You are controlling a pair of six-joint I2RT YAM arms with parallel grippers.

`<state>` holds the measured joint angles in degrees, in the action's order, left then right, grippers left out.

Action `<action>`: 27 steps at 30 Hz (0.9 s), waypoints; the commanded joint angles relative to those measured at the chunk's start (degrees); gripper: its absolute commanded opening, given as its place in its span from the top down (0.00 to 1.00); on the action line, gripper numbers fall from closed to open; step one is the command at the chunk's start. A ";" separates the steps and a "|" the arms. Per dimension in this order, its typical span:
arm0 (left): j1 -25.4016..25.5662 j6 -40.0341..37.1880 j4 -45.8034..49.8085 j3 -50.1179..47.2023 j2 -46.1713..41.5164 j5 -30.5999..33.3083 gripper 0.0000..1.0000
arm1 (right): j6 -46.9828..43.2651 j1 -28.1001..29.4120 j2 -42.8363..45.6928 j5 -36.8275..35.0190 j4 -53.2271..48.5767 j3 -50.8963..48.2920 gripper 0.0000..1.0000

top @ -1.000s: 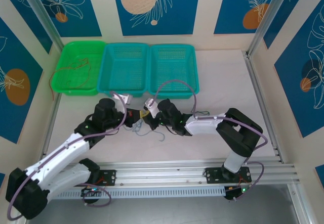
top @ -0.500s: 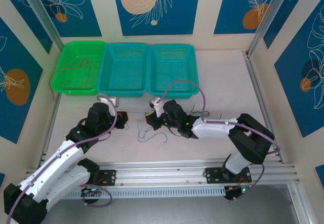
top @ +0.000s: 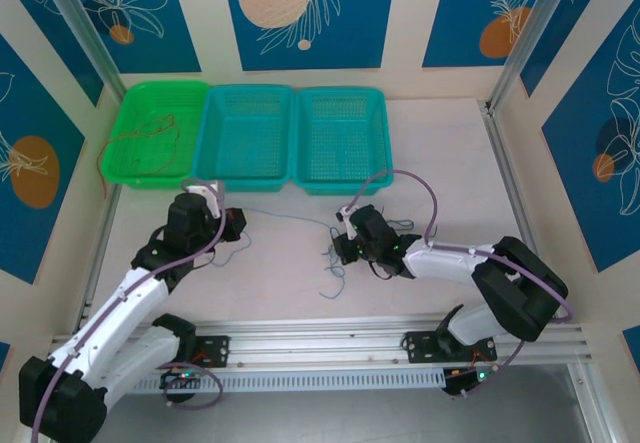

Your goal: Untangle the cables

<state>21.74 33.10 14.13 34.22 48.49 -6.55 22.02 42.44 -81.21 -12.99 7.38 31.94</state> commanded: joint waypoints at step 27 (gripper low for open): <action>-7.33 -2.33 -0.79 4.53 -2.52 -12.01 1.00 | 7.93 -7.97 16.53 0.36 -14.97 4.41 0.35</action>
<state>14.52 33.10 15.25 36.84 45.98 -14.35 35.55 30.50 -67.70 -9.50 -8.62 33.87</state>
